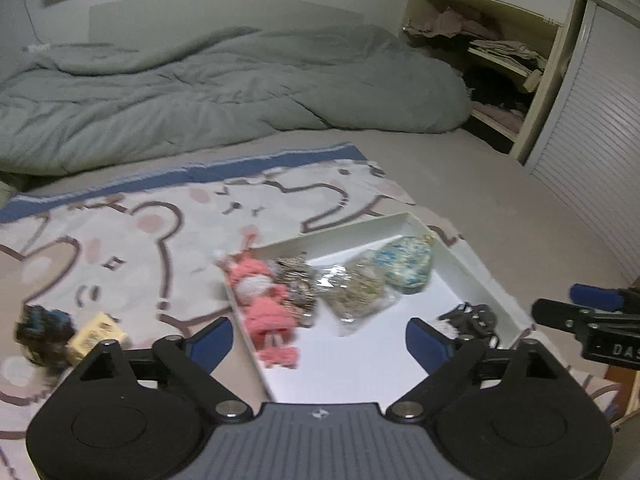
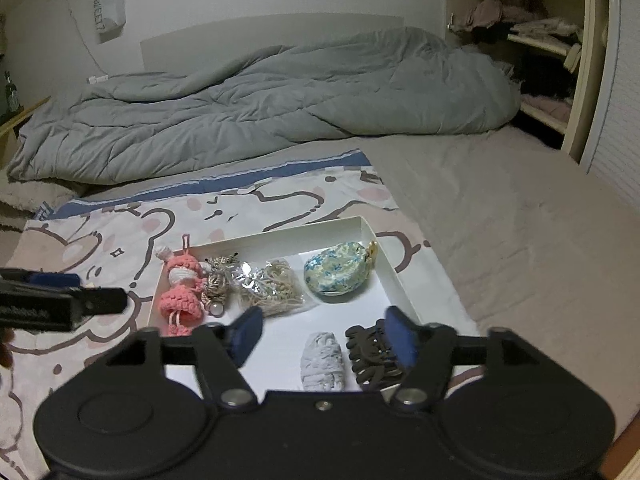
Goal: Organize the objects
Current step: 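Lower the ball and clip into the box and open both tools, then withdraw both tools from the box toward the scrunchie and tissue pack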
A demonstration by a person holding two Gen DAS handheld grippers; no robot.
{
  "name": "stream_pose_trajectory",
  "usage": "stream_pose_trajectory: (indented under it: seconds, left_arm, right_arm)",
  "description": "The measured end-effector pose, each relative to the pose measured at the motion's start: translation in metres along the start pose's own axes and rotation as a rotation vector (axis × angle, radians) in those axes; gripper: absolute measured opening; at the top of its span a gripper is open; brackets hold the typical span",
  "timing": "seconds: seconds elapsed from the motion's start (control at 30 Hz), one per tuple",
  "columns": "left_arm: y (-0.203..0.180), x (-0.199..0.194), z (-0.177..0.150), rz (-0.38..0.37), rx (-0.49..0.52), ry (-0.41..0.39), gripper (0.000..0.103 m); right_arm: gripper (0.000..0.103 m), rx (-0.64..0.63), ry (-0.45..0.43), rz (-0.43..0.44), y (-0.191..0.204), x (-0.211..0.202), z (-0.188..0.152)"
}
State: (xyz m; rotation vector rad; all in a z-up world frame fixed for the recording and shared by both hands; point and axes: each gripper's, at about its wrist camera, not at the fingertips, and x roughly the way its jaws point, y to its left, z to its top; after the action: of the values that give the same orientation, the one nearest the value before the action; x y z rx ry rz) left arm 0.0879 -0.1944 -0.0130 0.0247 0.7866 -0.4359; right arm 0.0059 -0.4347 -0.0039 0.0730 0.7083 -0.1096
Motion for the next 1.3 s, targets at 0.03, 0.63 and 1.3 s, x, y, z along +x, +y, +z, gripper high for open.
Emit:
stream_pose_trajectory:
  seconds: [0.03,0.63,1.3]
  left_arm:
    - [0.003,-0.003,0.0,0.011,0.01,-0.008,0.098]
    - [0.034,-0.007,-0.017,0.049,0.047,-0.026,0.103]
    - [0.116,-0.034,-0.018,0.114,-0.059,-0.081,0.103]
  right_arm:
    - [0.073,-0.005,-0.004,-0.004,0.003,-0.001,-0.001]
    - [0.103,0.01,-0.016,-0.057,0.027,-0.001,-0.013]
    - [0.103,-0.013,-0.037,0.043,0.084,0.028,-0.003]
